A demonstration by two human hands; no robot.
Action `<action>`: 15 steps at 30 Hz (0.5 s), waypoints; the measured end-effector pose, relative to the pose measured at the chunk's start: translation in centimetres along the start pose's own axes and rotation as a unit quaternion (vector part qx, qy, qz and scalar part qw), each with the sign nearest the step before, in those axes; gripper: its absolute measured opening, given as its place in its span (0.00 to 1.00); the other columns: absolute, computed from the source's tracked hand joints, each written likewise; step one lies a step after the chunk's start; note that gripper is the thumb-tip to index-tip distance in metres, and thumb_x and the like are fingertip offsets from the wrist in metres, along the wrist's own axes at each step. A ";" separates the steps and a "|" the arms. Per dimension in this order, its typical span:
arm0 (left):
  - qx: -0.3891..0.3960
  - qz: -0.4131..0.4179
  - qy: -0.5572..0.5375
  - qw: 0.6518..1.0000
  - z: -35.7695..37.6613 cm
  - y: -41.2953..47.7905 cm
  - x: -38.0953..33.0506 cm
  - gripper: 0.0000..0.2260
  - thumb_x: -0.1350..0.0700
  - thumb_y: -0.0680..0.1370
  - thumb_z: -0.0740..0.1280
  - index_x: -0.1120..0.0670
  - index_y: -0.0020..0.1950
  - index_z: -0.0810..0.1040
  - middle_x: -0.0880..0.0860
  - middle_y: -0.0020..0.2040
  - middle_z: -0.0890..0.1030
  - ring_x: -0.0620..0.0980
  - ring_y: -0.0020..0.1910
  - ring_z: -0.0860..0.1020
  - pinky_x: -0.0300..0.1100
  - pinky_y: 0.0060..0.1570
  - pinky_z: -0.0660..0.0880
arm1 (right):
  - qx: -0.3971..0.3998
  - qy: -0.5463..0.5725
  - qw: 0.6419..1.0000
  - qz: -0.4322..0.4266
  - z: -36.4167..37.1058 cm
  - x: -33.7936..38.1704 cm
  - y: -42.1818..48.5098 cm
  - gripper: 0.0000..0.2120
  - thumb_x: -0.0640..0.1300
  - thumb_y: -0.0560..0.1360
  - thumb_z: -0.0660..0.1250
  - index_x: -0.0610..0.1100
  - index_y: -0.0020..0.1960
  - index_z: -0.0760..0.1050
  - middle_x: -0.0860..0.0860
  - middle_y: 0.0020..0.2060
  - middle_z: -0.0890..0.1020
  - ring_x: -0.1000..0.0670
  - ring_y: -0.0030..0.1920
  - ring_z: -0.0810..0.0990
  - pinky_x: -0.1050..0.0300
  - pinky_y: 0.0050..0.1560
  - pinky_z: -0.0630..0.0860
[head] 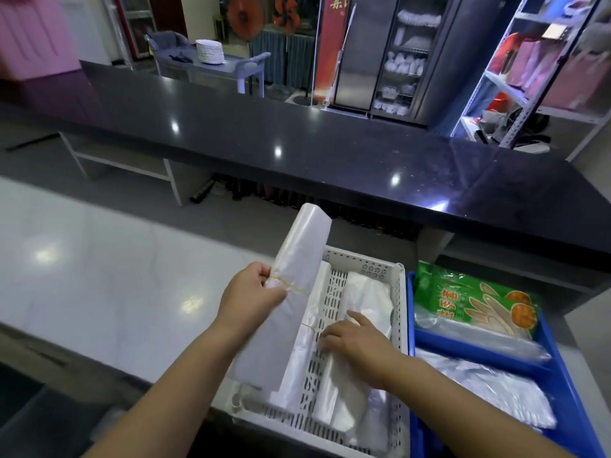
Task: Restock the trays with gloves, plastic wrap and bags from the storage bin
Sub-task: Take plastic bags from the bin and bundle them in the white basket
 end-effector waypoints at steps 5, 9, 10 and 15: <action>0.005 -0.003 0.018 1.000 0.5 -0.9 0.4 0.08 0.51 0.61 0.68 0.47 0.39 0.75 0.49 0.35 0.83 0.50 0.33 0.81 0.48 0.35 0.78 | -0.027 -0.107 0.992 -0.064 -1.5 -0.4 -0.3 0.07 0.44 0.71 0.68 0.49 0.48 0.76 0.51 0.42 0.78 0.46 0.48 0.74 0.45 0.65 0.66; 0.019 0.005 0.061 0.998 1.8 -1.5 0.4 0.07 0.51 0.62 0.68 0.48 0.39 0.74 0.49 0.35 0.82 0.49 0.33 0.80 0.46 0.34 0.76 | -0.034 -0.130 0.989 -0.060 -2.3 -0.9 -1.0 0.05 0.46 0.67 0.73 0.52 0.42 0.79 0.53 0.41 0.78 0.48 0.49 0.74 0.47 0.61 0.71; 0.022 0.008 0.077 0.997 2.3 -1.6 0.3 0.07 0.52 0.63 0.67 0.48 0.39 0.74 0.48 0.35 0.81 0.49 0.34 0.79 0.46 0.35 0.76 | -0.034 -0.140 0.988 -0.060 -2.4 -1.2 -1.2 0.06 0.45 0.68 0.72 0.52 0.44 0.79 0.53 0.45 0.79 0.47 0.53 0.75 0.45 0.64 0.69; 0.024 0.035 0.169 0.985 4.2 -2.2 -0.8 0.05 0.55 0.67 0.65 0.51 0.41 0.72 0.48 0.36 0.79 0.51 0.36 0.77 0.44 0.34 0.72 | -0.029 -0.109 0.992 -0.052 -3.1 -2.0 -2.9 0.12 0.42 0.73 0.65 0.52 0.55 0.74 0.53 0.57 0.81 0.49 0.66 0.72 0.43 0.74 0.40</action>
Point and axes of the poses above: each hand's wrist, its own y-axis towards the middle knuckle, its own z-axis out of the palm, x = y × z, the point moved 3 cm from there along y, towards the middle knuckle
